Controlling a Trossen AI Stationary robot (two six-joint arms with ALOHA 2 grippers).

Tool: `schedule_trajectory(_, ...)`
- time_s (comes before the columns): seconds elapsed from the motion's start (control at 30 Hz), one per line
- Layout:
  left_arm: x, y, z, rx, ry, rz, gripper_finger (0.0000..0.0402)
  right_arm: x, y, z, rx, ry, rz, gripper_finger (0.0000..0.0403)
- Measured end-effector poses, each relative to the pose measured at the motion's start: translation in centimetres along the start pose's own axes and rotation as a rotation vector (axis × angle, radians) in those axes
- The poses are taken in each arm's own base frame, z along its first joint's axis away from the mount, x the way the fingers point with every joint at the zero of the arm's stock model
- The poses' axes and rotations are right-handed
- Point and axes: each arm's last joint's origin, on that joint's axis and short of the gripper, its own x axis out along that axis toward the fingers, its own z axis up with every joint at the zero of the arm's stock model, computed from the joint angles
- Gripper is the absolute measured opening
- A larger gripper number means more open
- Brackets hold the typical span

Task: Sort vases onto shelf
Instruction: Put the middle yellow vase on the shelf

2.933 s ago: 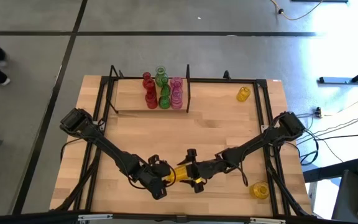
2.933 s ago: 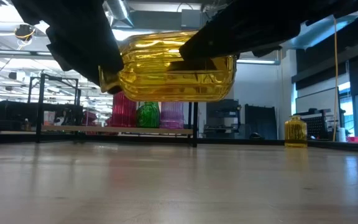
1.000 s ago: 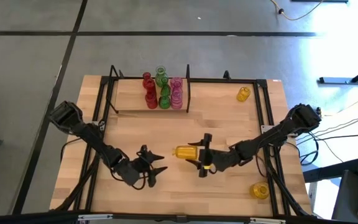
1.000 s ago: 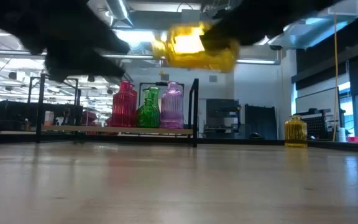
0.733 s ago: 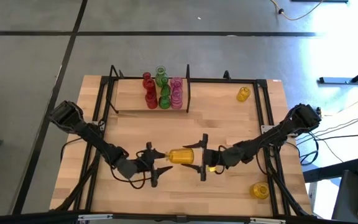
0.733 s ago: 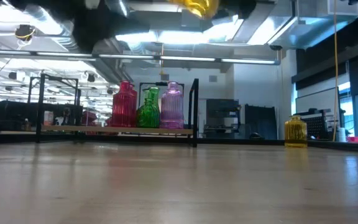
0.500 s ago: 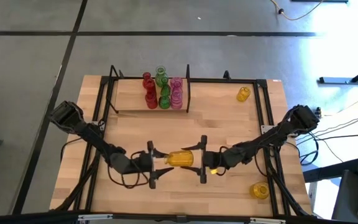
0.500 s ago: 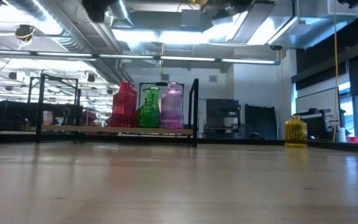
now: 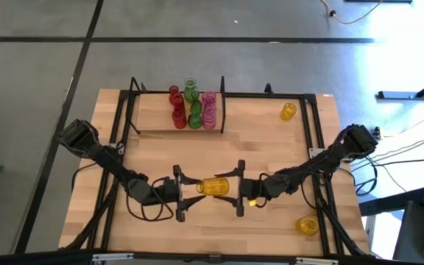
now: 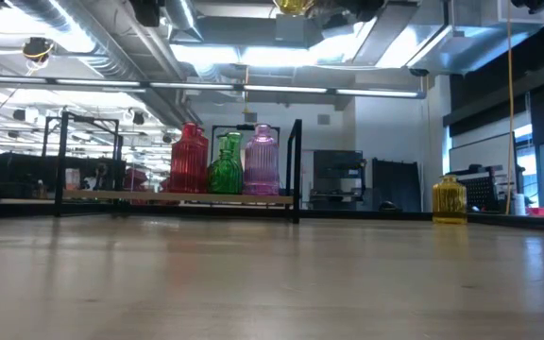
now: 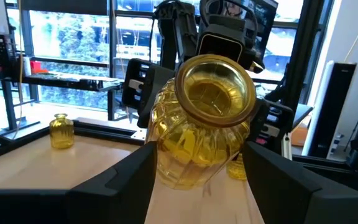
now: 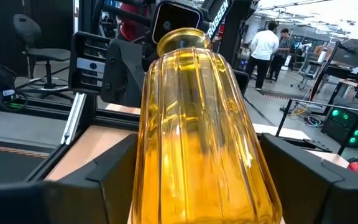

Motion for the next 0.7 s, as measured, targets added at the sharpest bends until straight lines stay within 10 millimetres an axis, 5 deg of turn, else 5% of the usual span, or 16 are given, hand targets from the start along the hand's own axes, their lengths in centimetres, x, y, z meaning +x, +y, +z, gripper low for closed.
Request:
schedule_trajectory(0.23, 0.1, 0.1, -0.2, 0.010, 0.014, 0.007, 0.0230, 0.3, 0.2, -1.0, 0.001, 0.044, 0.002, 0.0264)
schedule_trajectory(0.7, 0.4, 1.1, -2.7, -0.020, 0.215, 0.061, 0.0230, 2.0, 0.5, -6.2, 0.011, 0.198, 0.024, 0.0262)
